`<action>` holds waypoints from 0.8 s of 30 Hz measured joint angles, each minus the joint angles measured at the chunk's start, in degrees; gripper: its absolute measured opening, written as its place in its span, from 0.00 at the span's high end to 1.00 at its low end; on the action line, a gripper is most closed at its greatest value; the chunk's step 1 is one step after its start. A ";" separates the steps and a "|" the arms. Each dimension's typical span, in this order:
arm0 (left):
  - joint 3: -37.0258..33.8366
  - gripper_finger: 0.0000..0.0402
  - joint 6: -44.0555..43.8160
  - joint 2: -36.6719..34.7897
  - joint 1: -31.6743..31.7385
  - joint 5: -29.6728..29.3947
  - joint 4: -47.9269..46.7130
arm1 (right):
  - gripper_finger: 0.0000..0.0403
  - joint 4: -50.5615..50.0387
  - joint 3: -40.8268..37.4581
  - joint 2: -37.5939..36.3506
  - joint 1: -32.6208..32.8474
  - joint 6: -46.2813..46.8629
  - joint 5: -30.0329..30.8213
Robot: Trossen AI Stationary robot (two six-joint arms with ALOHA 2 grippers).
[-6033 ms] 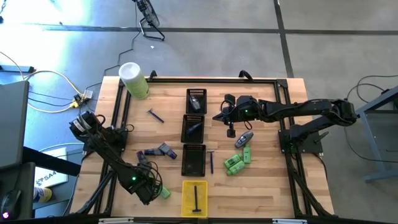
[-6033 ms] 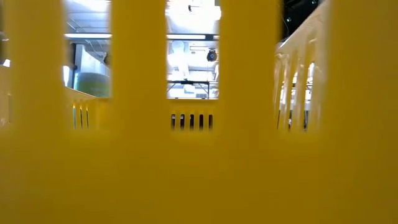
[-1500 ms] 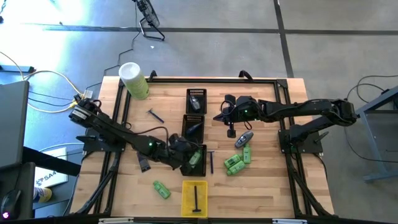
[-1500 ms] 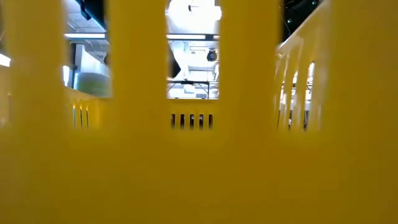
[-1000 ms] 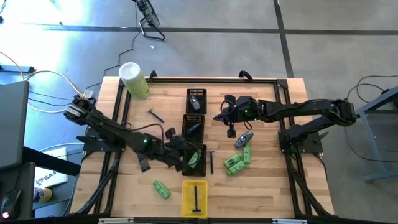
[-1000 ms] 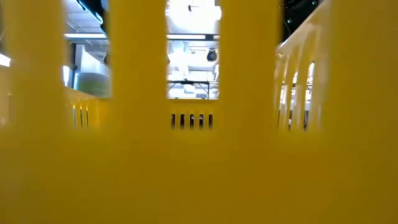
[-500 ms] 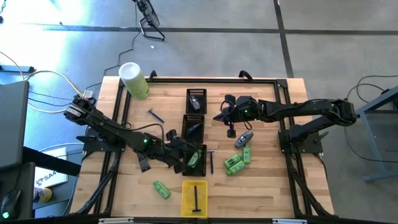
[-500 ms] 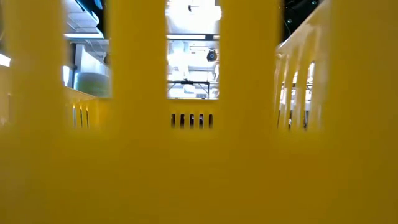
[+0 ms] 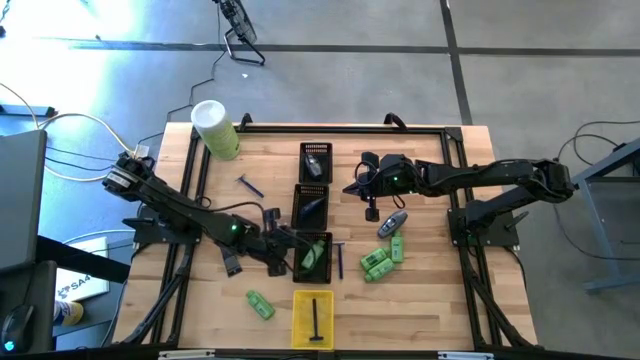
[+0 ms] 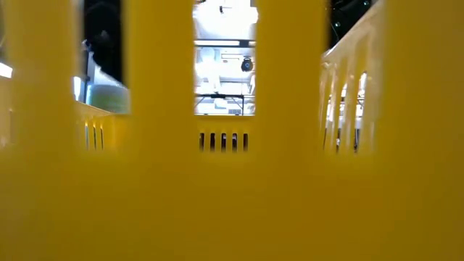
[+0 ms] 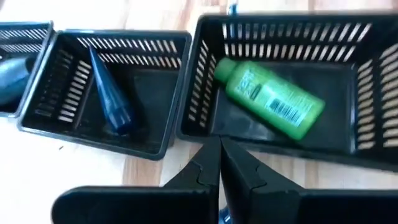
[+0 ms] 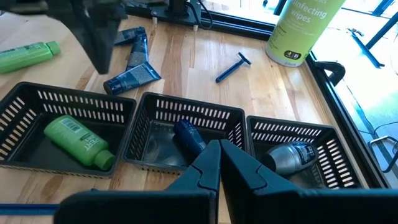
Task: Pick & Place Travel size toiletries
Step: Put the green shampoo bottle into the bottom black bin
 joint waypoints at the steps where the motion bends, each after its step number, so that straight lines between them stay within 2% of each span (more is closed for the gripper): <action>1: -1.34 0.99 0.76 -0.51 -0.04 0.09 1.65 | 0.99 0.02 0.00 0.00 0.00 0.00 0.00; 7: -10.70 0.99 10.85 -4.94 -0.41 5.79 17.85 | 0.99 0.04 0.00 0.00 0.01 0.02 0.00; 9: -13.71 0.99 11.84 -7.66 -0.39 7.06 20.70 | 0.99 0.04 0.00 0.00 0.00 0.02 0.00; 18: -26.19 0.99 12.49 -21.35 -0.39 9.83 27.59 | 0.99 -0.24 0.02 0.00 0.01 0.56 -0.02; 24: -31.38 0.99 13.97 -30.68 -0.44 12.61 27.30 | 0.99 -0.87 0.01 0.00 0.07 4.09 -0.02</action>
